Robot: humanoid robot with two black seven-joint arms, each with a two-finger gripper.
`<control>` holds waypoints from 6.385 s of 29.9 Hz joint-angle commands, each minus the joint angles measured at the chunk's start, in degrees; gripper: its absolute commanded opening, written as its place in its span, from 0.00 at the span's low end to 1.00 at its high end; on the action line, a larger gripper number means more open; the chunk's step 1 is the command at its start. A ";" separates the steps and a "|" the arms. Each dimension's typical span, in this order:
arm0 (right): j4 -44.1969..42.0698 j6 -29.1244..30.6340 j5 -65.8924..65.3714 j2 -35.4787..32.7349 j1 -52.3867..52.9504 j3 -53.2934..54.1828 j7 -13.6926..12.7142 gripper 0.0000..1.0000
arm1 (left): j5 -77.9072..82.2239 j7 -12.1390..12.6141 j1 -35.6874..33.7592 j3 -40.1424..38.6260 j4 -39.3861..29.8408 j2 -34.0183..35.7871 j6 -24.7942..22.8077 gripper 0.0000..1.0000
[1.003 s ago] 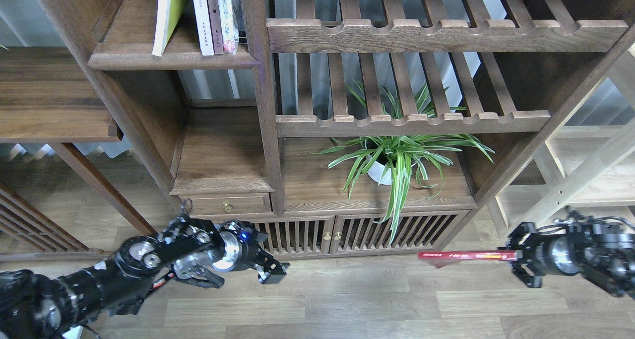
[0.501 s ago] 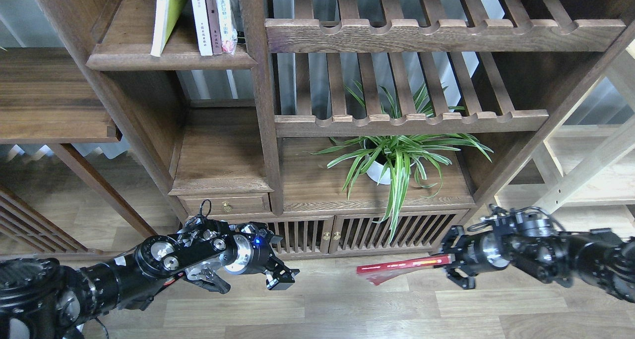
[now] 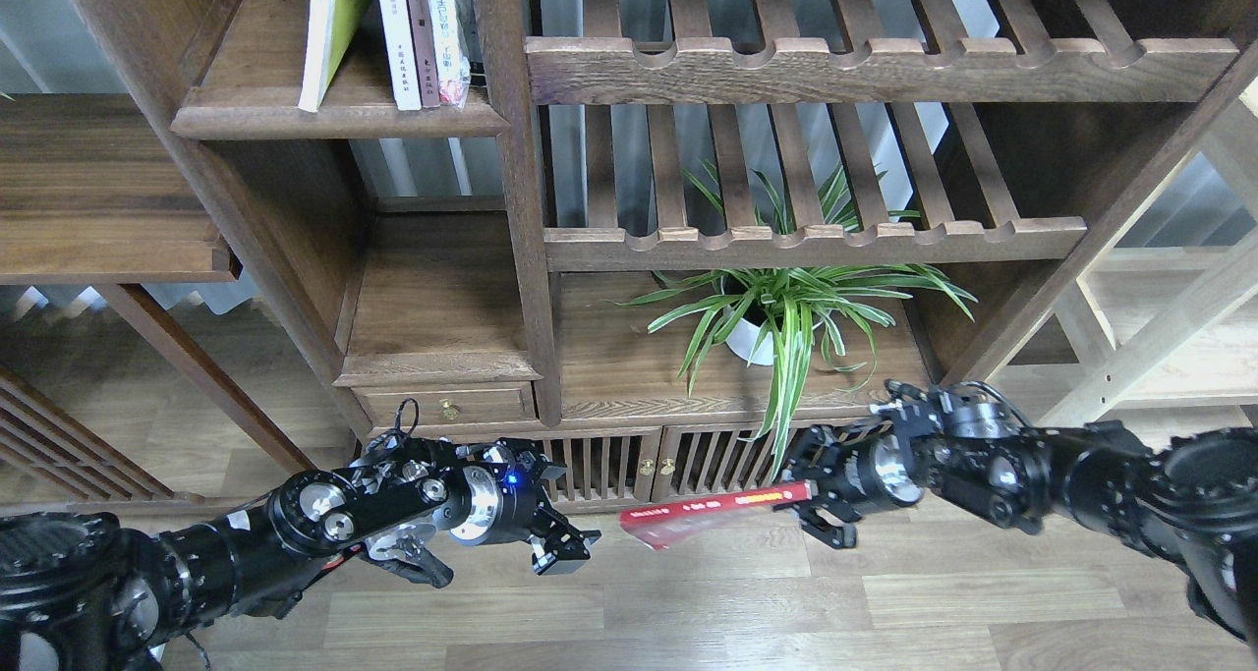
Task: Organize books on shelf
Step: 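Bring the red book low toward the left gripper, then grasp the red book with the left gripper and release the right, then raise the red book with the left gripper up to the upper shelf, then insert the red book into the upper shelf with the left gripper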
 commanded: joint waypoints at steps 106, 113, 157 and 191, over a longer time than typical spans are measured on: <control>-15.21 -11.29 24.77 -23.77 -20.72 0.64 0.00 1.00 | -6.82 3.01 -3.04 -20.56 -46.80 37.61 -1.51 0.00; -14.95 -12.52 24.77 -23.77 -21.51 0.64 0.00 1.00 | -10.69 3.72 -3.83 -25.13 -51.71 44.20 -1.69 0.00; -14.86 -13.31 24.77 -23.25 -22.21 0.72 0.00 1.00 | -36.88 8.11 -3.75 -53.25 -59.99 79.71 -8.19 0.00; -14.78 -13.22 24.68 -23.77 -22.65 0.72 0.00 1.00 | -9.65 6.09 -7.61 -52.73 -48.92 58.46 15.71 0.00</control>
